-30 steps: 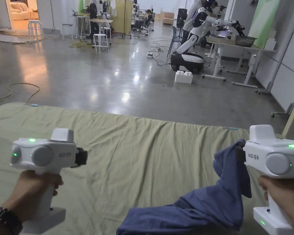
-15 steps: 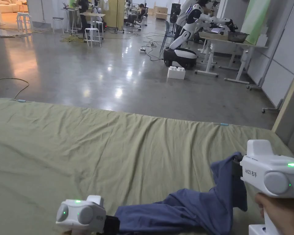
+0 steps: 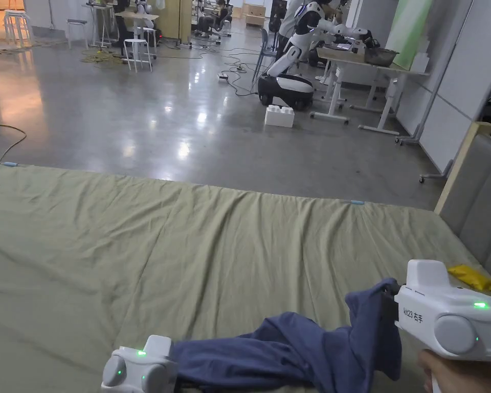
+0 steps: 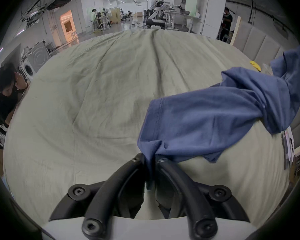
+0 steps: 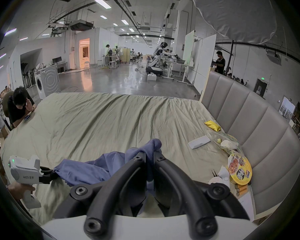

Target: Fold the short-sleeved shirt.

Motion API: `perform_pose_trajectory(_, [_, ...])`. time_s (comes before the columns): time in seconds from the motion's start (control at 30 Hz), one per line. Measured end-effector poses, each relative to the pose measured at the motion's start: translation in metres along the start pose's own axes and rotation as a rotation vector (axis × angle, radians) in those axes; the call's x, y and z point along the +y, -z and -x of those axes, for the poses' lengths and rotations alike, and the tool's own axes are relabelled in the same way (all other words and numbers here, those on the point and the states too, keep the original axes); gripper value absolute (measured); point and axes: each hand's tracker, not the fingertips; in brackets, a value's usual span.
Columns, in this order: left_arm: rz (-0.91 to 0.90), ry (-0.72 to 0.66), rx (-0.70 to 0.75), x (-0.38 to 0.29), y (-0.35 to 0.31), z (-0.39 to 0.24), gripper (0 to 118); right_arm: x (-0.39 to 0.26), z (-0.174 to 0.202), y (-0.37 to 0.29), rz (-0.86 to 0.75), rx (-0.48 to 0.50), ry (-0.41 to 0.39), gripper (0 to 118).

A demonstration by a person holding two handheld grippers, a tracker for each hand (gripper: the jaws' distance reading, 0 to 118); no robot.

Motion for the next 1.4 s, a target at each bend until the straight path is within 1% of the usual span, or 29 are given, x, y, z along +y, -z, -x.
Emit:
perform_pose_trajectory(0.03, [0.017,-0.013,-0.027,0.0,-0.001,0.002,8,0.0,0.001,0.0,-0.001,0.002,-0.002,6])
perform_pose_trajectory(0.17, [-0.022,-0.021,-0.088,0.006,-0.018,0.011,5,0.002,0.003,-0.003,-0.008,0.009,-0.009,6])
perform_pose_trajectory(0.33, [-0.162,-0.034,-0.174,0.026,-0.055,0.024,4,0.005,0.004,-0.007,-0.032,0.011,-0.008,6])
perform_pose_trajectory(0.5, [-0.338,-0.051,-0.199,0.061,-0.115,0.044,4,0.014,0.003,-0.017,-0.066,0.011,0.001,6])
perform_pose_trajectory(0.67, [-0.513,-0.032,-0.149,0.101,-0.188,0.076,4,0.033,0.0,-0.029,-0.129,0.015,0.015,6])
perform_pose_trajectory(0.8, [-0.629,-0.006,-0.079,0.126,-0.245,0.107,4,0.057,0.001,-0.038,-0.181,0.012,0.015,6])
perform_pose_trajectory(0.83, [-0.645,-0.002,-0.061,0.132,-0.258,0.116,4,0.063,0.001,-0.04,-0.195,0.012,0.013,6])
perform_pose_trajectory(0.87, [-0.626,-0.029,-0.059,0.135,-0.266,0.124,4,0.07,0.002,-0.041,-0.206,0.013,0.012,6])
perform_pose_trajectory(1.0, [-0.675,-0.06,-0.003,0.155,-0.302,0.161,4,0.101,0.013,-0.039,-0.25,0.031,-0.001,6])
perform_pose_trajectory(1.1, [-0.705,-0.077,0.035,0.169,-0.316,0.18,4,0.126,0.026,-0.037,-0.282,0.067,0.004,6])
perform_pose_trajectory(1.2, [-0.712,-0.08,0.077,0.179,-0.327,0.195,4,0.144,0.045,-0.035,-0.288,0.065,-0.027,6])
perform_pose_trajectory(1.23, [-0.708,-0.08,0.09,0.171,-0.319,0.185,4,0.145,0.048,-0.034,-0.289,0.07,-0.026,6])
perform_pose_trajectory(1.3, [-0.699,-0.08,0.104,0.171,-0.319,0.185,4,0.145,0.054,-0.028,-0.275,0.085,-0.022,6])
perform_pose_trajectory(1.33, [-0.687,-0.092,0.101,0.172,-0.31,0.204,4,0.14,0.059,-0.025,-0.269,0.083,-0.022,6])
perform_pose_trajectory(1.4, [-0.666,-0.095,0.095,0.17,-0.303,0.209,4,0.125,0.063,-0.021,-0.257,0.09,-0.031,6])
